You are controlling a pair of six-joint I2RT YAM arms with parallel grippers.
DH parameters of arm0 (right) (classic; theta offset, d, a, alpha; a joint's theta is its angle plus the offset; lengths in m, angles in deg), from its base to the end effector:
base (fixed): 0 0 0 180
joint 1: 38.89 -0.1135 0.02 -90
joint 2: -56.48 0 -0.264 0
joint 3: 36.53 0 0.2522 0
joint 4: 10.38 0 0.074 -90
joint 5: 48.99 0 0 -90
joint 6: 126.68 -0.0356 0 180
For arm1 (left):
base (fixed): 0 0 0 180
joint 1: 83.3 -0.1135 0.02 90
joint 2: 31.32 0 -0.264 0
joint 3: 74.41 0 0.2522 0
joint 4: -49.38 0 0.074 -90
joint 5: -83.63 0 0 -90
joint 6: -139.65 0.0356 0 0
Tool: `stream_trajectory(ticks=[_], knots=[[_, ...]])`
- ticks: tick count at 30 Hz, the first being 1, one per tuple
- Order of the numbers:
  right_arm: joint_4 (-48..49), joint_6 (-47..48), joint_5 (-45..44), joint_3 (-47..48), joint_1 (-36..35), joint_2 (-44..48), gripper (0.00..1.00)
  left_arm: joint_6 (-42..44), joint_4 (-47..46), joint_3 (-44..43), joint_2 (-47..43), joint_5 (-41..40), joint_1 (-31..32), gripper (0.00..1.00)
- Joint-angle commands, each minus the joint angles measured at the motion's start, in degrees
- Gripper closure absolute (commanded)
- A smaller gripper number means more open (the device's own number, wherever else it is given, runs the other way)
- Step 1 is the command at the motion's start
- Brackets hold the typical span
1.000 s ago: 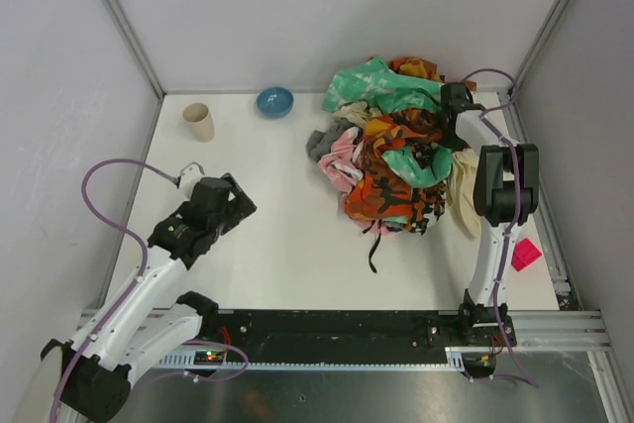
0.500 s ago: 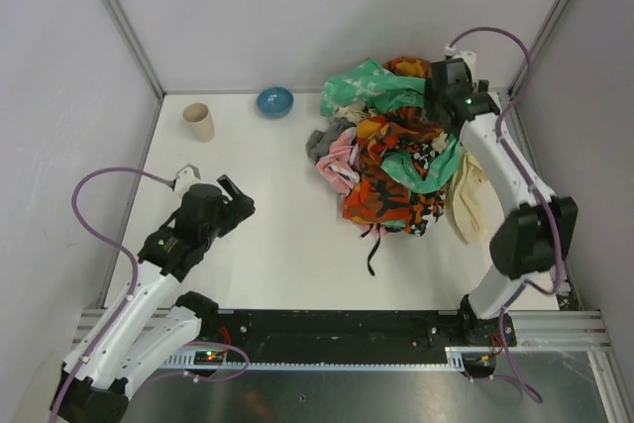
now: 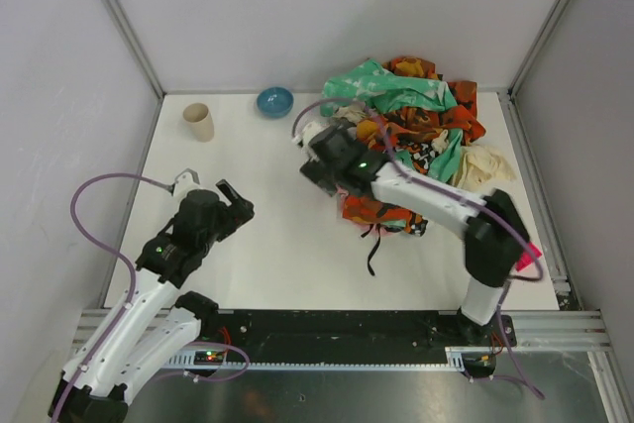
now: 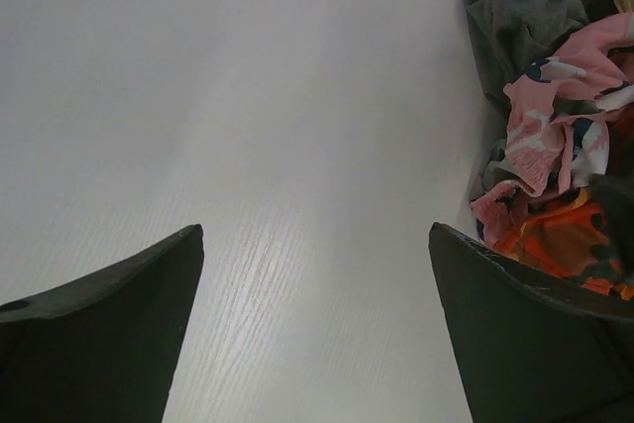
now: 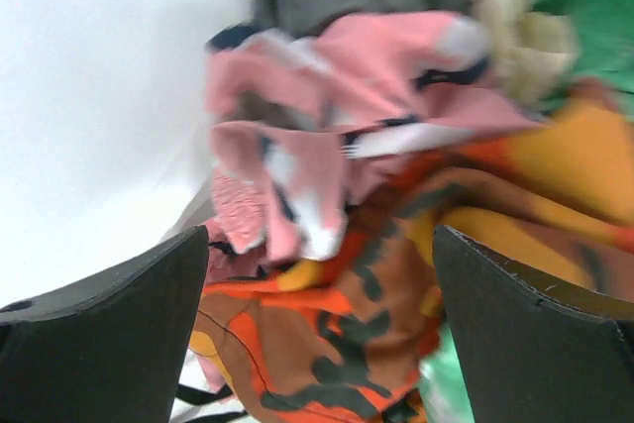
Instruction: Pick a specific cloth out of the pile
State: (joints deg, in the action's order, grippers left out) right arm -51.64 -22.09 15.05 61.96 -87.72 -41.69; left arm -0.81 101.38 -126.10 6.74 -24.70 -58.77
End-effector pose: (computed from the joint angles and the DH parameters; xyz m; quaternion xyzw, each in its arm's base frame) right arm 0.2683 0.2832 0.3068 -0.3866 0.8032 -0.0762 0.4468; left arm 0.1336 -0.0487 0.2688 -0.2670 0.8505 -0.1479 0.4284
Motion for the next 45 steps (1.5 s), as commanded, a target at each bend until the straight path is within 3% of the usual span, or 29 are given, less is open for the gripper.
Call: stream_trajectory(ticks=[1, 4, 10, 12, 14, 16, 17, 19, 22, 29, 35, 39, 45], knots=[[-1.3, 7.0, -3.1, -0.8, -2.4, -10.6, 0.01, 1.3, -0.8, 0.7, -1.3, -0.5, 0.4, 0.0], [-3.4, 5.9, -7.4, 0.2, -1.0, -16.3, 0.01, 1.2, -0.8, 0.7, -1.3, -0.7, 0.3, 0.0], [-10.4, -2.0, -7.5, 3.3, 4.2, -24.0, 0.01, 1.0, -0.8, 0.6, -0.6, -0.9, 0.4, 0.0], [-10.5, -2.6, -7.5, 3.5, 4.9, -25.3, 0.08, 0.8, -0.7, 0.5, -0.2, -1.2, 0.4, 0.0], [-9.1, -3.0, -9.6, 3.8, 5.1, -25.7, 0.22, 0.7, -0.8, 0.2, 0.1, -1.3, 0.4, 0.0], [-6.6, -2.8, -13.5, 4.1, 5.0, -24.3, 0.43, 0.7, -0.8, -0.1, 0.6, -1.4, 0.3, 0.0], [-4.5, -2.4, -16.1, 4.2, 4.9, -23.3, 0.58, 0.8, -0.8, -0.3, 0.8, -1.4, 0.3, 0.0], [-0.2, -1.2, -19.7, 4.2, 4.8, -20.2, 0.8, 0.7, -0.8, -0.6, 1.3, -1.3, 0.3, 0.0], [5.2, 1.6, -20.0, 4.3, 5.2, -14.7, 0.9, 1.1, -0.8, -1.3, 2.3, -1.0, 0.3, 0.0], [15.5, 7.3, -24.0, 8.9, 8.7, -6.5, 0.99, 1.8, -1.8, -2.9, 5.9, -0.7, 0.4, 0.0], [11.8, -1.3, -21.7, 14.3, 20.8, -3.9, 1.0, 3.6, -4.6, -5.5, 11.6, 1.3, 0.7, 0.0], [2.6, -12.1, -11.0, 16.9, 32.2, -6.6, 1.0, 5.4, -7.6, -7.9, 18.0, 2.3, 1.3, 0.0], [-6.1, -24.9, 12.8, 16.1, 46.9, -16.3, 0.99, 9.6, -15.5, -13.2, 30.0, 8.5, 1.9, 0.0]])
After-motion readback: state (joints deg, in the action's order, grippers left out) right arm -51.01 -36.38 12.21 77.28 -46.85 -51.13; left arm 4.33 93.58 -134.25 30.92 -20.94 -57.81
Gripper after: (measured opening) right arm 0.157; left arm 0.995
